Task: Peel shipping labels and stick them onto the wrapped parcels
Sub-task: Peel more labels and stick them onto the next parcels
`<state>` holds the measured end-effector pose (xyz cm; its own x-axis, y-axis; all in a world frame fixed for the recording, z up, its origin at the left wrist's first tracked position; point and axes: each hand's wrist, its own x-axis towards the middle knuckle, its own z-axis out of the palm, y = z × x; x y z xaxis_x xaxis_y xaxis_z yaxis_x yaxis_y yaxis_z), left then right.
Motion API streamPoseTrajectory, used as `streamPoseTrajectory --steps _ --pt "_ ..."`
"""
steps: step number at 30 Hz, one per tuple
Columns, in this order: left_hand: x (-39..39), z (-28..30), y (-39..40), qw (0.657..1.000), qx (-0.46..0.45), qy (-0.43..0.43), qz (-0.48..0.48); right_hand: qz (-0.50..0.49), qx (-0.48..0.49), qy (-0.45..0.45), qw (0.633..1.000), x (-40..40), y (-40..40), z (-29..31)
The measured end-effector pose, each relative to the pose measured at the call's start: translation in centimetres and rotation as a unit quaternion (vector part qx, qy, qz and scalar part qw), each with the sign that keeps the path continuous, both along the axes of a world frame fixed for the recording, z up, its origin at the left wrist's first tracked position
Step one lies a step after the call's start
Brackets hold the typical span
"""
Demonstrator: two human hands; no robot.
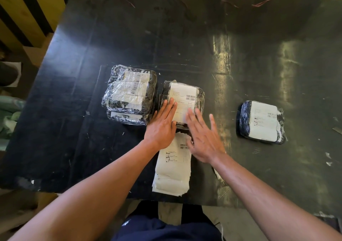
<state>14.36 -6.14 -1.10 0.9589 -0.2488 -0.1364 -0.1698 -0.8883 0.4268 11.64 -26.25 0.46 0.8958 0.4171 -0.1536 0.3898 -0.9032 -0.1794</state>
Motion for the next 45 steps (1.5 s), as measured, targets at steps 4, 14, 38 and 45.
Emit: streamPoseTrajectory --steps 4,14,38,45 --pt "0.0 0.0 0.2 1.000 -0.004 0.001 -0.006 0.033 -0.010 0.006 0.999 -1.6 1.2 -0.9" --pt "-1.8 0.7 -1.1 0.991 0.117 -0.005 -0.067 -0.026 0.040 0.027 0.999 -0.7 -0.2 -0.1" --pt "-1.0 4.0 0.7 0.993 0.097 -0.017 -0.062 -0.025 0.001 0.043 0.999 0.7 1.2 1.1" --pt "1.0 4.9 -1.6 0.995 0.060 -0.047 -0.066 -0.041 0.022 0.038 0.998 0.7 1.9 1.0"
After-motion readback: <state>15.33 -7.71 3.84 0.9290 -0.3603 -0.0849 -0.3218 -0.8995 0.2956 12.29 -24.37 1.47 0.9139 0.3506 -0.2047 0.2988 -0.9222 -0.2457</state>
